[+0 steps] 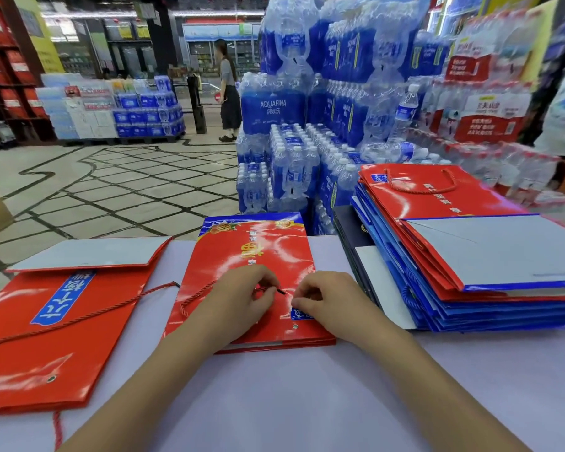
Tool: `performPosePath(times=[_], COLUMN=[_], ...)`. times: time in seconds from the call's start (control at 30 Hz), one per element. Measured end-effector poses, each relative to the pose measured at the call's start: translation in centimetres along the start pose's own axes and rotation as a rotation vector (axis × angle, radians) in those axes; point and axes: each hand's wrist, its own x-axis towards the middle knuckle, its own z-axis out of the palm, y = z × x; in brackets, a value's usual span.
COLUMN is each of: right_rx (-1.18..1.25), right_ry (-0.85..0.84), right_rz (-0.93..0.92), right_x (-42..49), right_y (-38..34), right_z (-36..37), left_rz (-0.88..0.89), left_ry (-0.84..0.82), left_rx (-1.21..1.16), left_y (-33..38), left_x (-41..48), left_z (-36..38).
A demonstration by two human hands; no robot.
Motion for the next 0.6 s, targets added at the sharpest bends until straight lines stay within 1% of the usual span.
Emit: performPosePath(times=[0.13,0.33,0.43,0.6], right_rx=[-0.077,-0.098,-0.101,-0.055], right_ry=[-0.123,-0.298,-0.302,-0.26], right_rz=[-0.05,-0.027,-0.03,-0.01], right_x=[-0.6,-1.6,-1.6,-1.6], right_y=[-0.1,0.0,0.1,0.5], right_z=[-1.2,-2.7,-2.9,-2.8], left_rz=[-0.016,-0.02,0.019,0.057], left_ry=[-0.005,-0.051,-0.104,-0.223], left_rx=[-0.013,-0.135,-0.142,-0.178], left_y=[0.0,0.1,0.6,0.9], left_x=[0.1,-0.2,-0.2,-0.6], left_z=[-0.4,-1.3,-1.5,-1.4])
